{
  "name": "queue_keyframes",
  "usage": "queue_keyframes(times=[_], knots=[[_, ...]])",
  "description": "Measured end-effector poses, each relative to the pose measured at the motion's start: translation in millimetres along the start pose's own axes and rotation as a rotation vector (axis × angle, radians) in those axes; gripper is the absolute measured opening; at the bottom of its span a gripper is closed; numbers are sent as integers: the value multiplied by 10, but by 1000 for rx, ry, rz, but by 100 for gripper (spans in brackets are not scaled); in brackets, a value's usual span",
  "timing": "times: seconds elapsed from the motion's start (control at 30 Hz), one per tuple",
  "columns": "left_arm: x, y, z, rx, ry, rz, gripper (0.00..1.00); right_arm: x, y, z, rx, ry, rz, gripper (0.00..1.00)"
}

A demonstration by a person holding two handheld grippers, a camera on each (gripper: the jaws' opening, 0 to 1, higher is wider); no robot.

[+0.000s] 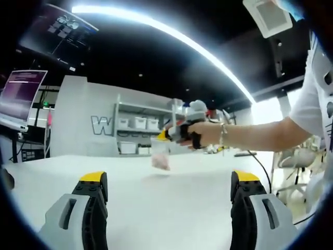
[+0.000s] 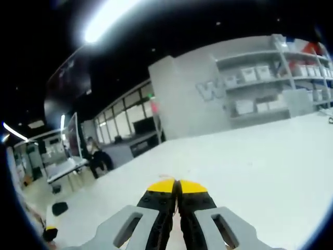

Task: Open the resealable bag by pulling the two sides of the seal apart until the entire bag opening is separated and visibly accessible.

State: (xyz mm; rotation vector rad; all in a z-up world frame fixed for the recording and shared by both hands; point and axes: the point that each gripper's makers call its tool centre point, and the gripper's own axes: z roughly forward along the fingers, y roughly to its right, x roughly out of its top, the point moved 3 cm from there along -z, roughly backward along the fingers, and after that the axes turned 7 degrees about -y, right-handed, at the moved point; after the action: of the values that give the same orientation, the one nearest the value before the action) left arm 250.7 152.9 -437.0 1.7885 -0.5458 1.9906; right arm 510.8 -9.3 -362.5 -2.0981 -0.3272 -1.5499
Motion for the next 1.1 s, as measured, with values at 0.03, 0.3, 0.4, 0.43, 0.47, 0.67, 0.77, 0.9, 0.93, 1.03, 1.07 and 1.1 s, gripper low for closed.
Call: queue_keyframes(times=[0.03,0.3,0.4,0.43,0.47,0.67,0.77,0.9,0.93,1.03,1.07,1.1], knots=[[1,-1,0,0,1,0,97,2,11,11,-1,-1,3,0],[-9,-12,-3,0,3,-1,97,47,56,51,-17,3,8,0],[-11,-6,-4,0,3,-1,97,62,70,81,-24,0,5,0],[-11,-5,-5,-1,4,-1,97,66,75,89,-26,0,4,0],[-10,-4,-7,0,5,-2,97,70,84,101,-29,-1,4,0],[-7,-5,-13,4,10,-3,97,81,116,180,-41,-14,5,0],[-4,-3,-16,3,12,-4,97,85,138,222,-49,-16,11,0],[1,-4,-19,4,16,-4,97,88,168,282,-58,-21,11,0],[1,-3,-19,3,16,-4,97,91,177,290,-60,-20,14,0],[0,0,-20,0,15,-4,97,105,172,310,-59,-16,18,0],[0,1,-20,0,15,-5,97,108,169,315,-59,-16,17,0],[0,1,-20,0,15,-5,97,113,166,327,-59,-15,16,0]])
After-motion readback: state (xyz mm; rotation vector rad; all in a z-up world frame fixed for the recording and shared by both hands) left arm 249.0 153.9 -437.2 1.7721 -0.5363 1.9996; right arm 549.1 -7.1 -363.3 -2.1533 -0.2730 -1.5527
